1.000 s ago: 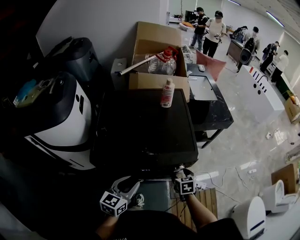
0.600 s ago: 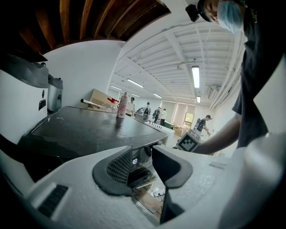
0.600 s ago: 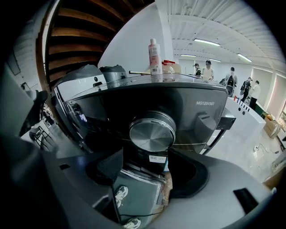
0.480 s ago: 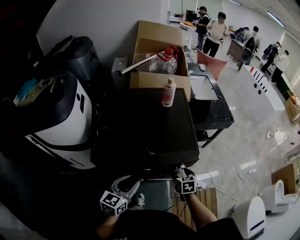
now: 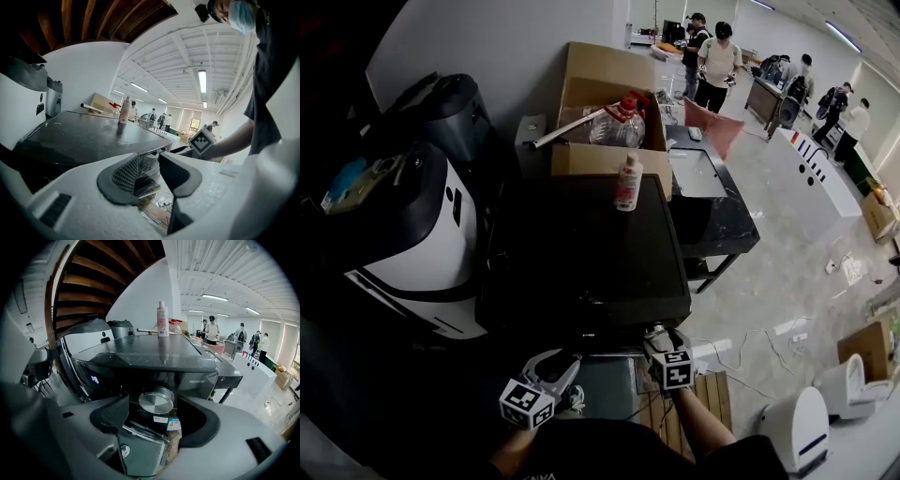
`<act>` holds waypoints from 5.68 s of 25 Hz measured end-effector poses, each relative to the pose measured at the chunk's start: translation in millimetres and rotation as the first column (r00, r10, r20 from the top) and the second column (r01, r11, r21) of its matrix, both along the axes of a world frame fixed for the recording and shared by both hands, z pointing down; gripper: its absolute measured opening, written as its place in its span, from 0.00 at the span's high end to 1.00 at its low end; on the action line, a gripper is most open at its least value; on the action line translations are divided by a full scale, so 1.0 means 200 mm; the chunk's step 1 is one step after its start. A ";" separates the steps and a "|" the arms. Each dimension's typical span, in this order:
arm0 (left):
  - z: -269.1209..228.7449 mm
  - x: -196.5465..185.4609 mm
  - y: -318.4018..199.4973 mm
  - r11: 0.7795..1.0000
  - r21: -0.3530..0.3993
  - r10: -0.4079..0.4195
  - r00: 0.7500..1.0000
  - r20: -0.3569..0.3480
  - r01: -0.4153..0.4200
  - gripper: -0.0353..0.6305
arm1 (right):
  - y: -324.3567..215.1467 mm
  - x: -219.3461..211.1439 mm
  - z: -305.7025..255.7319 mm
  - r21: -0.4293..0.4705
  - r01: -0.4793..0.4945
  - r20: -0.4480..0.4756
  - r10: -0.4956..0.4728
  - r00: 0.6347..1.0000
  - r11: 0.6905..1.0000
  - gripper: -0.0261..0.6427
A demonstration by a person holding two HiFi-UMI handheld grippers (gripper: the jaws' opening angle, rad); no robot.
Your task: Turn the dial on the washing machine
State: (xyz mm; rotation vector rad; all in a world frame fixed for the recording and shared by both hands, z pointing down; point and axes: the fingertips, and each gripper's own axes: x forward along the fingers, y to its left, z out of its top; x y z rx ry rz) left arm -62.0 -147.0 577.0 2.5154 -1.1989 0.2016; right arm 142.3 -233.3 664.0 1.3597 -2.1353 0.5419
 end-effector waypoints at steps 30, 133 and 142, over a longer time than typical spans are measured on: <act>0.02 -0.02 0.05 1.000 -0.012 -0.028 1.000 -0.001 0.028 0.75 | -0.02 -0.08 0.03 -0.026 0.082 -0.079 -0.084 0.993 0.996 0.43; 0.11 -0.12 0.07 0.998 -0.057 -0.031 1.000 -0.004 0.031 0.75 | -0.04 -0.06 0.18 -0.148 -0.088 0.064 0.098 0.993 0.985 0.36; 0.11 -0.10 0.09 0.997 -0.062 -0.038 0.999 -0.003 0.038 0.75 | -0.02 -0.07 0.24 -0.210 -0.051 0.094 0.072 0.993 0.976 0.35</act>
